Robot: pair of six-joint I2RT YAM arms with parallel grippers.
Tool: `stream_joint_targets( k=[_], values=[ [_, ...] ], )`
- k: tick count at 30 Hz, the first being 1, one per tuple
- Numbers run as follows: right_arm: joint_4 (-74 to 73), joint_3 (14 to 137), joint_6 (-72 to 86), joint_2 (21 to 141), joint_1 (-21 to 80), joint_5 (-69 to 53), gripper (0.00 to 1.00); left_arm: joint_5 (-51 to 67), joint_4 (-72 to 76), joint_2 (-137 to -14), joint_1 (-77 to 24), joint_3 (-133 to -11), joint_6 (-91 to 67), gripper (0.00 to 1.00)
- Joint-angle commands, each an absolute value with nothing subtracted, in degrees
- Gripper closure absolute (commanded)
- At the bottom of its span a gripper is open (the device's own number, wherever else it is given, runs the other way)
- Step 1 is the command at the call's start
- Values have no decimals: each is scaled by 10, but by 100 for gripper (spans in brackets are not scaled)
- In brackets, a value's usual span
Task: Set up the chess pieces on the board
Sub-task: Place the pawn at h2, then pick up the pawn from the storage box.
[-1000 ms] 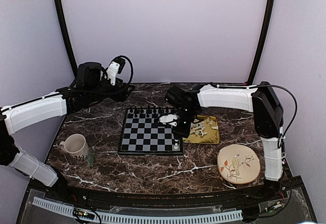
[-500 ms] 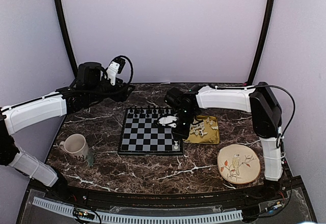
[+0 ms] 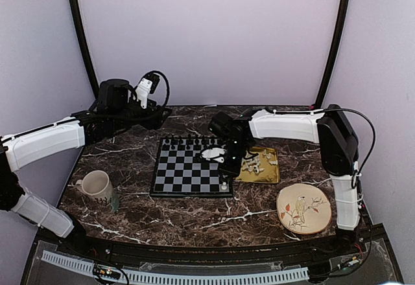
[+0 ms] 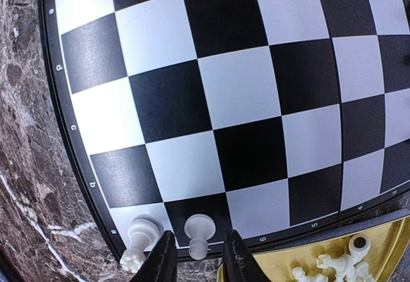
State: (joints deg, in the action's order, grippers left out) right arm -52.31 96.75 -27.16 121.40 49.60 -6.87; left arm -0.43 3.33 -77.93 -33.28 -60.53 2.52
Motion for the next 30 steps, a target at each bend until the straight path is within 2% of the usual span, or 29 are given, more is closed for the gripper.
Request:
stream_joint_targets(
  k=[1,8,17,23,30],
  values=[
    [-531,983,-263,1169,490,-72,73,1,38,-768,-335,-600,21,30],
    [-532,952,-261,1117,407,-72,73,5,38,-767,-335,-601,20,30],
    [-496,911,-231,1133,298,21,82,7,37,-769,-334,-602,18,30],
    [-495,904,-222,1158,270,27,75,11,37,-771,-335,-603,18,30],
    [-490,895,-221,1181,259,39,74,10,37,-772,-334,-602,18,30]
  ],
)
